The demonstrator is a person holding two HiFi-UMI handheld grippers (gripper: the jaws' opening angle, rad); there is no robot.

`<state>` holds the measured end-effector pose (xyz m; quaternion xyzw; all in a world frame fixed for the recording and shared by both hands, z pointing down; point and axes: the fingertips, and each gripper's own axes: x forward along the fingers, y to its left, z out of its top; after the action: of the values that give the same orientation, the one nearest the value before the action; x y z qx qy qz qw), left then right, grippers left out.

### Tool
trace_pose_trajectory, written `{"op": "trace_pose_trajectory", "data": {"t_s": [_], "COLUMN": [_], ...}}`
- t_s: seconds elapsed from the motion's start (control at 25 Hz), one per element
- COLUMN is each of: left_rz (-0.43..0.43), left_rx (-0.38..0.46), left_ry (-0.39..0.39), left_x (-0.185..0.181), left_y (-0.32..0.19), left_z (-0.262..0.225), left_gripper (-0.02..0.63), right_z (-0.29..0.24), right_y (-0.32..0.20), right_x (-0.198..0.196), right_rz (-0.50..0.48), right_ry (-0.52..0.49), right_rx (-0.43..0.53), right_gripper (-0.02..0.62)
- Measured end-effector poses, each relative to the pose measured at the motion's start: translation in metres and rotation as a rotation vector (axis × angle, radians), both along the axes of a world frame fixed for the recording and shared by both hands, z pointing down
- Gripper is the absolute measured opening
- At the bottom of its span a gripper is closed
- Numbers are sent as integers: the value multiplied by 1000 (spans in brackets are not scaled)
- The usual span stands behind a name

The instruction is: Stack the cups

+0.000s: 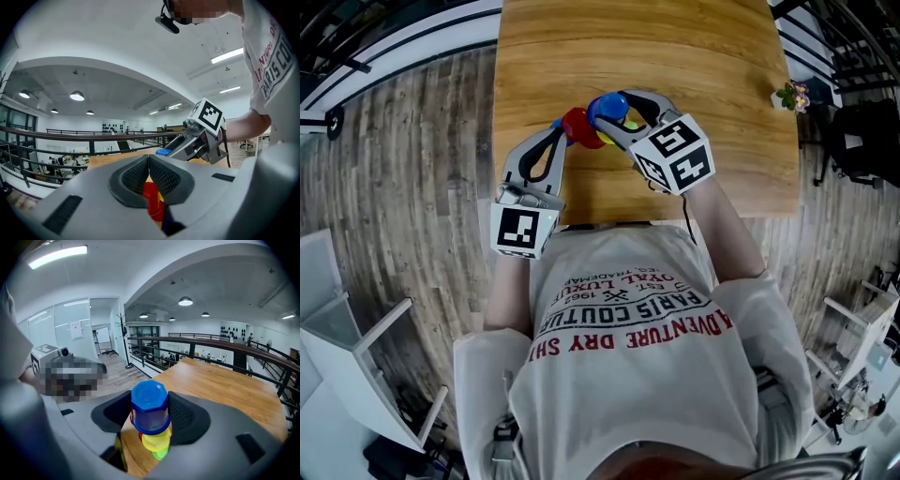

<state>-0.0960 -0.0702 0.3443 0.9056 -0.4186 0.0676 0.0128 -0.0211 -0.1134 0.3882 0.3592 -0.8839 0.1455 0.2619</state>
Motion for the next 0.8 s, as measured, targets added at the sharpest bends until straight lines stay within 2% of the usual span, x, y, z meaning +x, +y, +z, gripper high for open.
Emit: {"op": "trace_pose_trajectory", "data": {"t_s": [0.6, 0.8], "left_rz": [20, 19], "left_rx": [-19, -22], "left_ry": [1, -2], "left_x": [-26, -30], "left_y": [4, 3], "left_z": [10, 12], "left_gripper": [17, 17], "right_z": [15, 21], "right_y": [-4, -1], "right_x": [-15, -18], "right_rz": [75, 75], "right_ry": [41, 54], "right_rx": [-10, -14], "right_gripper": [258, 297]}}
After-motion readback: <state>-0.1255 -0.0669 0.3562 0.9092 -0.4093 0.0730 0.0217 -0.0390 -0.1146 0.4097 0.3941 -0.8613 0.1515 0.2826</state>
